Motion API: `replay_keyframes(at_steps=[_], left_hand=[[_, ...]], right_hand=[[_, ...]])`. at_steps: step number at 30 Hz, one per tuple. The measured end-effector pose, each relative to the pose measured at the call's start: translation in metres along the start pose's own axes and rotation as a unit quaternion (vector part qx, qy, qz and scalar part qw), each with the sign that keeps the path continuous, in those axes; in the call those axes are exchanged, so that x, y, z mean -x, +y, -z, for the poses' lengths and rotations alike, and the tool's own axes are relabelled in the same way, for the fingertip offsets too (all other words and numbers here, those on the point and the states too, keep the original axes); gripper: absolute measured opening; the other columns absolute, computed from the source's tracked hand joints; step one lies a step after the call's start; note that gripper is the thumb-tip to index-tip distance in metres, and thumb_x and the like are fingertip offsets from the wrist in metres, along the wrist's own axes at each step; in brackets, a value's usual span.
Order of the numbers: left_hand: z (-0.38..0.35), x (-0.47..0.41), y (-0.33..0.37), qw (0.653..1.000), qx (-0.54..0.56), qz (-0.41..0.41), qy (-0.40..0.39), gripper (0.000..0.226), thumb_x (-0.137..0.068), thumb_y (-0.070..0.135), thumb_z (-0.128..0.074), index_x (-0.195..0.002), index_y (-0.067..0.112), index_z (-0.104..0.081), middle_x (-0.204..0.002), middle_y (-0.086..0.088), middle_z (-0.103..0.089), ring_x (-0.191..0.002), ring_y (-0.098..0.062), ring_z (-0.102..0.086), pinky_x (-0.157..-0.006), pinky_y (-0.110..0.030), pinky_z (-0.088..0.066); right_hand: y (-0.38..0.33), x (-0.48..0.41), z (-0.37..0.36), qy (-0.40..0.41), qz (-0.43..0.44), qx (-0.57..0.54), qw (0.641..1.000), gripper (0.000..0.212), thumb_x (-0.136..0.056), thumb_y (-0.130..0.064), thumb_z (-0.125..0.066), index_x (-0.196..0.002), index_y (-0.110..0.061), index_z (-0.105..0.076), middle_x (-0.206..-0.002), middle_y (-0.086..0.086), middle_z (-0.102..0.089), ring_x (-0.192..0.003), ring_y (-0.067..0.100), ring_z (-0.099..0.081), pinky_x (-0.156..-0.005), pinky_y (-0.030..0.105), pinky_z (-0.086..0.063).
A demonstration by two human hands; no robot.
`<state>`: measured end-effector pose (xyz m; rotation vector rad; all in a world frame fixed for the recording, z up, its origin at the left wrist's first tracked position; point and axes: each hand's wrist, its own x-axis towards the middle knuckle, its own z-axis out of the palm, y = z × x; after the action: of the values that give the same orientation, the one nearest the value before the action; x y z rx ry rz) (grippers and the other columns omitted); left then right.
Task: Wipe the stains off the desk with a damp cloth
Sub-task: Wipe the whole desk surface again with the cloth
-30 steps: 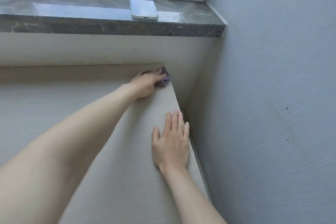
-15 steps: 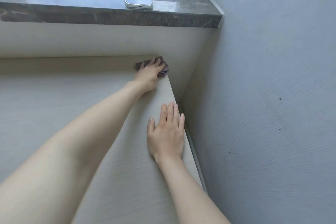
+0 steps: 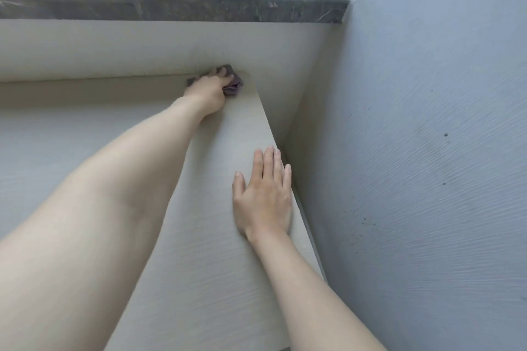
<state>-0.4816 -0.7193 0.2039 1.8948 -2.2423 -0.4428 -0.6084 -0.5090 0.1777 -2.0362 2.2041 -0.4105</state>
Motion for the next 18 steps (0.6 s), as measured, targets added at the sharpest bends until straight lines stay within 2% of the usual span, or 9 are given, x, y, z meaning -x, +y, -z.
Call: replay_keyframes(at_steps=[2, 6, 7, 9, 11, 12, 14, 16, 18], left_hand=[[-0.006, 0.008, 0.025, 1.000, -0.018, -0.008, 0.008, 0.060, -0.093, -0.001, -0.031, -0.149, 0.019, -0.023, -0.159, -0.002, -0.010, -0.146, -0.023, -0.007, -0.117, -0.045, -0.008], [-0.015, 0.025, 0.004, 0.989, 0.071, -0.128, -0.006, 0.063, -0.090, -0.011, -0.030, -0.147, 0.017, -0.031, -0.158, -0.004, -0.014, -0.147, -0.019, -0.008, -0.116, -0.040, -0.001], [-0.011, 0.024, -0.010, 0.988, 0.094, -0.119, 0.003, 0.060, -0.092, -0.011, -0.031, -0.145, 0.015, -0.034, -0.157, -0.007, -0.017, -0.146, -0.020, -0.010, -0.117, -0.037, -0.001], [-0.004, 0.014, -0.029, 0.992, 0.119, -0.036, 0.036, 0.056, -0.093, -0.008, -0.033, -0.143, 0.015, -0.037, -0.156, -0.009, -0.019, -0.146, -0.021, -0.012, -0.116, -0.030, -0.001], [-0.003, 0.015, -0.020, 0.995, 0.082, 0.032, 0.056, 0.060, -0.091, -0.006, -0.032, -0.145, 0.018, -0.035, -0.157, -0.006, -0.016, -0.146, -0.020, -0.009, -0.117, -0.035, -0.002], [-0.005, 0.019, -0.014, 0.996, 0.068, 0.023, 0.049, 0.061, -0.090, -0.006, -0.031, -0.146, 0.019, -0.033, -0.157, -0.005, -0.015, -0.147, -0.020, -0.008, -0.117, -0.038, -0.002], [-0.014, 0.031, -0.010, 0.994, 0.088, -0.052, 0.035, 0.065, -0.088, -0.010, -0.030, -0.146, 0.018, -0.032, -0.157, -0.004, -0.016, -0.146, -0.020, -0.008, -0.117, -0.040, -0.002], [-0.014, 0.041, -0.022, 0.987, 0.123, -0.104, 0.013, 0.060, -0.090, -0.013, -0.032, -0.144, 0.014, -0.037, -0.155, -0.004, -0.024, -0.146, -0.019, -0.013, -0.116, -0.031, -0.005], [-0.002, 0.034, -0.035, 0.982, 0.175, -0.065, 0.021, 0.046, -0.096, -0.007, -0.036, -0.138, 0.008, -0.045, -0.149, -0.004, -0.035, -0.144, -0.019, -0.021, -0.108, -0.011, -0.009]], right_hand=[[0.001, 0.001, 0.001, -0.004, -0.002, -0.002, 1.000, 0.075, -0.086, -0.046, -0.003, -0.151, -0.012, -0.015, -0.160, 0.007, -0.006, -0.147, 0.017, 0.003, -0.117, 0.035, 0.009], [0.001, 0.000, 0.001, -0.010, -0.003, 0.011, 1.000, 0.076, -0.085, -0.047, -0.002, -0.151, -0.012, -0.014, -0.160, 0.006, -0.006, -0.147, 0.017, 0.003, -0.118, 0.036, 0.007], [0.001, -0.001, 0.001, -0.010, -0.001, 0.015, 1.000, 0.076, -0.085, -0.047, -0.001, -0.151, -0.012, -0.014, -0.160, 0.007, -0.006, -0.147, 0.017, 0.003, -0.119, 0.037, 0.007], [0.002, -0.001, 0.001, -0.013, -0.001, 0.019, 1.000, 0.077, -0.084, -0.048, -0.001, -0.151, -0.013, -0.014, -0.160, 0.006, -0.006, -0.147, 0.017, 0.002, -0.119, 0.037, 0.006], [0.002, 0.000, 0.001, -0.014, -0.001, 0.018, 1.000, 0.077, -0.084, -0.048, -0.001, -0.151, -0.013, -0.014, -0.160, 0.006, -0.005, -0.147, 0.017, 0.003, -0.119, 0.036, 0.006], [0.001, 0.001, 0.001, -0.016, -0.001, 0.020, 1.000, 0.077, -0.084, -0.048, 0.000, -0.151, -0.013, -0.014, -0.160, 0.006, -0.005, -0.147, 0.017, 0.003, -0.119, 0.036, 0.006], [0.002, 0.000, 0.002, -0.017, -0.004, 0.025, 1.000, 0.077, -0.084, -0.048, 0.000, -0.151, -0.013, -0.014, -0.160, 0.006, -0.005, -0.147, 0.017, 0.003, -0.119, 0.036, 0.006], [0.001, 0.000, 0.002, -0.018, -0.003, 0.028, 0.999, 0.076, -0.085, -0.048, -0.001, -0.151, -0.013, -0.014, -0.160, 0.006, -0.006, -0.147, 0.017, 0.003, -0.119, 0.036, 0.006], [0.001, -0.001, 0.001, -0.022, -0.002, 0.031, 0.999, 0.072, -0.089, -0.047, -0.006, -0.151, -0.013, -0.014, -0.160, 0.006, -0.005, -0.147, 0.016, 0.003, -0.119, 0.036, 0.006]])
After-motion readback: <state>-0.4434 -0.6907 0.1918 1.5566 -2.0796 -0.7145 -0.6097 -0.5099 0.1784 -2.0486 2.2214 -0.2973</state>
